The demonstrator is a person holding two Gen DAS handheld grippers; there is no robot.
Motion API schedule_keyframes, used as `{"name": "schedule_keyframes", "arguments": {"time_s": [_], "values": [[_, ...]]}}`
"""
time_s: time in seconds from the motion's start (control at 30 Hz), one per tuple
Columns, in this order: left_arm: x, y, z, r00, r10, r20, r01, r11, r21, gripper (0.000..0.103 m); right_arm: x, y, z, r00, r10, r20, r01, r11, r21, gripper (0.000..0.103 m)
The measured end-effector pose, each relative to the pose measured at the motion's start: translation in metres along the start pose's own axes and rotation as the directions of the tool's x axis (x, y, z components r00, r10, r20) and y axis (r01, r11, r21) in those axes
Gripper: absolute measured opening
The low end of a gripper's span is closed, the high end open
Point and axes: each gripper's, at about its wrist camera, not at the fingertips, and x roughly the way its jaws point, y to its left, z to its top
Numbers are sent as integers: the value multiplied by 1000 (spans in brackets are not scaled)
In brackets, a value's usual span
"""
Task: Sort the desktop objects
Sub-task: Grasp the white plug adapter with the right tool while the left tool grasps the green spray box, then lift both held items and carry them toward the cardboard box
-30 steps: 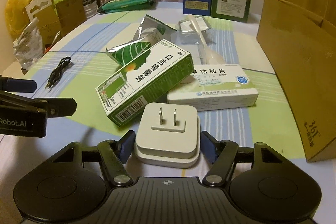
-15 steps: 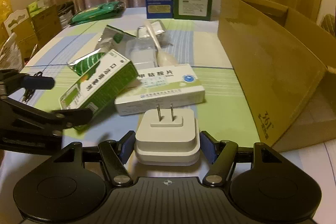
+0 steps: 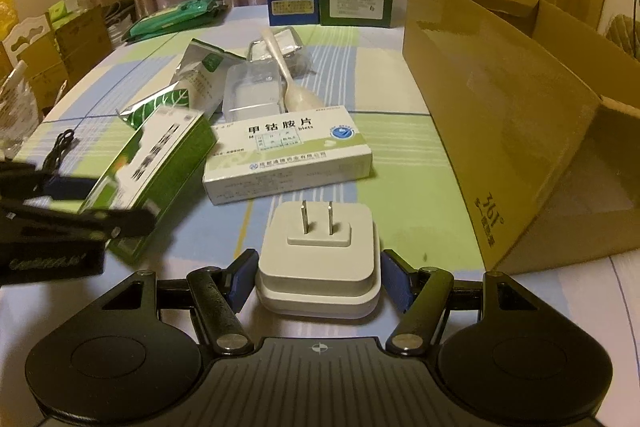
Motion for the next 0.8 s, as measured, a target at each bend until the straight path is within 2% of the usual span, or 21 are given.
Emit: {"name": "schedule_keyframes", "arguments": {"time_s": [0.1, 0.17, 0.2, 0.23, 0.27, 0.47, 0.8], "values": [[-11, -7, -13, 1000, 15, -15, -16, 999, -34, 50, -9, -1, -8, 1000, 8, -8, -8, 1000, -5, 63], [-16, -14, -18, 1000, 25, 2, -25, 1000, -10, 52, -13, -1, -14, 1000, 10, -16, -11, 1000, -14, 63], [-18, -16, -19, 999, 31, 16, -31, 1000, -3, 55, -14, 0, -18, 1000, 13, -22, -13, 1000, -20, 63], [-20, -16, -19, 999, 30, 31, -30, 1000, -4, 63, -15, 0, -22, 1000, 14, -25, -15, 1000, -25, 63], [-21, -16, -19, 999, 24, 42, -24, 1000, -10, 64, -16, 1, -24, 1000, 10, -21, -11, 1000, -29, 64], [-11, -9, -18, 999, 21, 32, -20, 998, -53, 64, -12, -3, -26, 1000, -7, 0, 7, 1000, -15, 69], [2, -8, -13, 999, 25, 33, -23, 998, -62, 63, -7, 4, -25, 1000, -15, 26, 16, 1000, -20, 69]]}}
